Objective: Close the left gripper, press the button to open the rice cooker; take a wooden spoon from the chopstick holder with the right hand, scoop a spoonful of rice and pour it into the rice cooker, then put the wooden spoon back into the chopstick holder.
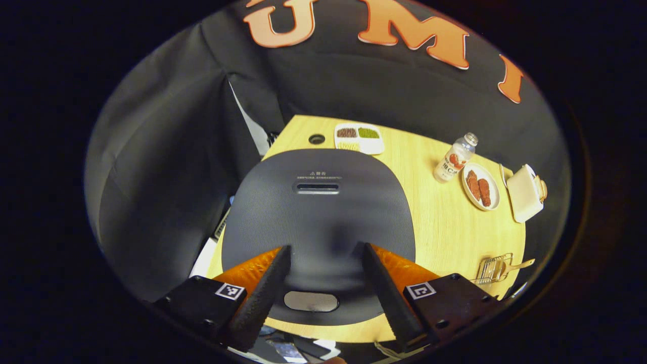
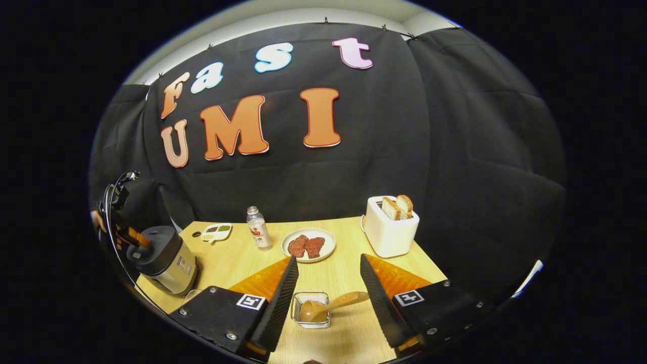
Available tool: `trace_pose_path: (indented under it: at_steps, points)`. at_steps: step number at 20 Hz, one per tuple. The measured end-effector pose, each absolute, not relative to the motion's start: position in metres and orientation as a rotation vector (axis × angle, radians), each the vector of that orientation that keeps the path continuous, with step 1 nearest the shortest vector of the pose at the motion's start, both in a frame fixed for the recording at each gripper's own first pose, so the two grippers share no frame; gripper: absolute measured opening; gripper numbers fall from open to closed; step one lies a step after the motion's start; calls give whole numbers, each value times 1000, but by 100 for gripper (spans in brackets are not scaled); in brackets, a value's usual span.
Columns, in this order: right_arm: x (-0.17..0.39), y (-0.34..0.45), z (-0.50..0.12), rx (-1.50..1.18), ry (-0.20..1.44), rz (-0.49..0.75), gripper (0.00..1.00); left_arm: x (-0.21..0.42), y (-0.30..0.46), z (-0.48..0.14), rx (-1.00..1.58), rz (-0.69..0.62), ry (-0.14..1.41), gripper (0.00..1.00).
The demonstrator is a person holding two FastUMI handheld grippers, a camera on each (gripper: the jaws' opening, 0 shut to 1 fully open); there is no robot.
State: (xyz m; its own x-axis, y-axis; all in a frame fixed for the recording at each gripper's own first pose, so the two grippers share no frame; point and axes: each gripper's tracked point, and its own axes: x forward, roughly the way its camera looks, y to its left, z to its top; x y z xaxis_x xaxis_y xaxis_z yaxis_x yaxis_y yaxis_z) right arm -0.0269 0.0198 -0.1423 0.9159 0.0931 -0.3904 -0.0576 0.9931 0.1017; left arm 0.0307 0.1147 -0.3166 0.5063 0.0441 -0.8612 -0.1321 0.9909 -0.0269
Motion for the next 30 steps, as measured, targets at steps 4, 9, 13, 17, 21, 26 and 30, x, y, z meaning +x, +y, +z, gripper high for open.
trace_pose_path:
  at_steps: [4,9,13,17,21,26,30]
  points:
    - [-21,29,-126,90,352,116,78,28,115,-315,-91,146,860,100]
    - [-10,49,-102,66,293,178,77,13,104,-294,-87,208,739,97]
    - [-2,65,-77,42,218,219,77,4,87,-222,-23,179,504,99]
    - [4,84,-65,38,190,252,77,5,77,-148,3,170,325,96]
    - [6,98,-58,29,174,284,77,8,68,-90,-26,144,198,96]
    - [9,111,-46,17,144,312,78,9,64,-49,-22,132,110,100]
    - [13,117,-38,12,127,322,77,9,58,-27,32,118,49,96]
